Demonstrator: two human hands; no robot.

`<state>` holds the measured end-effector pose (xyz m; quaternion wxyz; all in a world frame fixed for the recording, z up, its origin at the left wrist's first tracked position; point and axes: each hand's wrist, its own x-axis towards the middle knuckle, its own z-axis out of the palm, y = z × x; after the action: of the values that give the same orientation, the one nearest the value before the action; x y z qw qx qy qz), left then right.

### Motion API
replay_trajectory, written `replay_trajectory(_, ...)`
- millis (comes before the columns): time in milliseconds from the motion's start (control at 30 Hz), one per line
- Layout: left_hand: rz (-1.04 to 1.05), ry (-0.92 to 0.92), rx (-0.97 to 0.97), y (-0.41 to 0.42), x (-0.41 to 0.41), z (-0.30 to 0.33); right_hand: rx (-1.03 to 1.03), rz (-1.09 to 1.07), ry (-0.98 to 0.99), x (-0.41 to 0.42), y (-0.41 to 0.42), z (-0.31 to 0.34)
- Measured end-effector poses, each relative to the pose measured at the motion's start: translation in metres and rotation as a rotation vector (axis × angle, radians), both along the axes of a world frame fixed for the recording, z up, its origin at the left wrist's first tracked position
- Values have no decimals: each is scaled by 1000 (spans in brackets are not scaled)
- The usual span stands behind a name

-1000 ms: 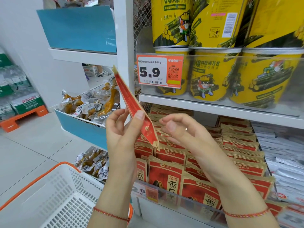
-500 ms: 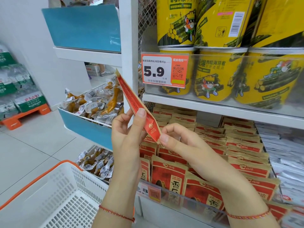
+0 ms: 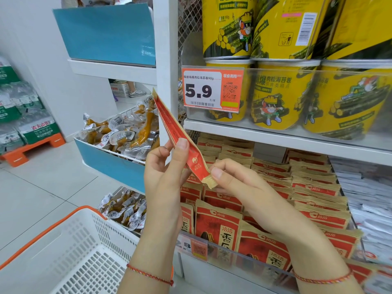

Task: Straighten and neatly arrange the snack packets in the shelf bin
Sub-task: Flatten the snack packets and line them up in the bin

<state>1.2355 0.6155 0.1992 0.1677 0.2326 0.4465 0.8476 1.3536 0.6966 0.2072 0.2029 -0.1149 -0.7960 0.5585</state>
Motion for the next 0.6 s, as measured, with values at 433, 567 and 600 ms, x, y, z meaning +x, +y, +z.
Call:
replay_trajectory(433, 65, 96, -42, -4, 3, 2, 68, -232, 167, 3, 4, 2)
replay_trajectory(567, 12, 107, -25, -6, 5, 3, 83, -195, 207, 4, 1, 5)
replay_trajectory(600, -9, 108, -16, -5, 5, 3, 96, -168, 221, 5, -1, 6)
